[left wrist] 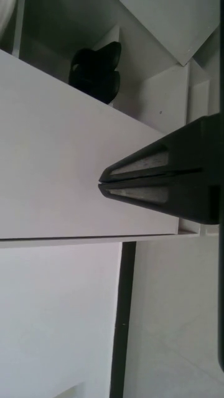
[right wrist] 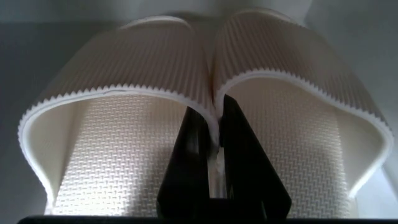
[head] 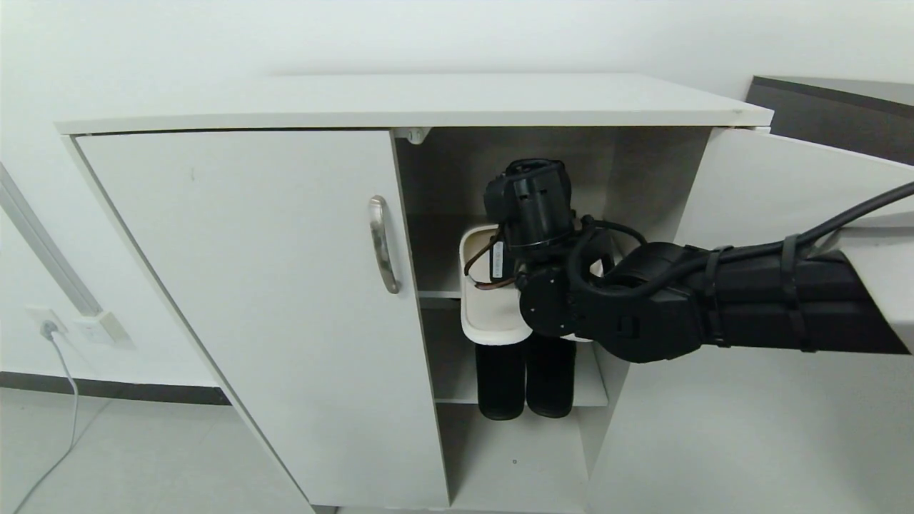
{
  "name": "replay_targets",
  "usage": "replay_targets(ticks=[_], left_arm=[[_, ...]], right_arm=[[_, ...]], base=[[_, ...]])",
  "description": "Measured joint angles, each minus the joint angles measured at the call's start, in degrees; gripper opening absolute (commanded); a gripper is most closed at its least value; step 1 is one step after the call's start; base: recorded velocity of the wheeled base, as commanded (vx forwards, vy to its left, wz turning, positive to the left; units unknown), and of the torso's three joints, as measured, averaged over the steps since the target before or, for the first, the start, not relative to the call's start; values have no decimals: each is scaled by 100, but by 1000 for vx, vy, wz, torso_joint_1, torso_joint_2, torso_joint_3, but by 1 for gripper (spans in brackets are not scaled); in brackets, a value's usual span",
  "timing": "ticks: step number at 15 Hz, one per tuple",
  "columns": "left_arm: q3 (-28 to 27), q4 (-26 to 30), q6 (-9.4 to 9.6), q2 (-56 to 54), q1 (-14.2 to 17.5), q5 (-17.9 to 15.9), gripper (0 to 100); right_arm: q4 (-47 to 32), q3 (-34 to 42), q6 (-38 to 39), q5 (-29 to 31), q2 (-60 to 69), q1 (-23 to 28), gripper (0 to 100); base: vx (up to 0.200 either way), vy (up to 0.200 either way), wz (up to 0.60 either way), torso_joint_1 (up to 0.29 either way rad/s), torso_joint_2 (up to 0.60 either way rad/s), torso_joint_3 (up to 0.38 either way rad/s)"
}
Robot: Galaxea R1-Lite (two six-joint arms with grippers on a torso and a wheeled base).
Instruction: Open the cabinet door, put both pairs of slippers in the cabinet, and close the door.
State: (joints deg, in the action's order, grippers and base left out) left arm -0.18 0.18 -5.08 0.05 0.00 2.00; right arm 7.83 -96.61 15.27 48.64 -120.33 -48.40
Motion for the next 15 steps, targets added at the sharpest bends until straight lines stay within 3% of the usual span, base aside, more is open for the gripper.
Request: replay_targets(ticks=[7,15], left_arm=[[0,-2,0,0,0,0,0],[0,-2,0,0,0,0,0]], right_arm=[[-338,-884,-4,-11,-411,218,0],[-479,-1047,-33,-335,-568,354,0]], base=[[0,0,0,0,0,0],[0,0,0,0,0,0]])
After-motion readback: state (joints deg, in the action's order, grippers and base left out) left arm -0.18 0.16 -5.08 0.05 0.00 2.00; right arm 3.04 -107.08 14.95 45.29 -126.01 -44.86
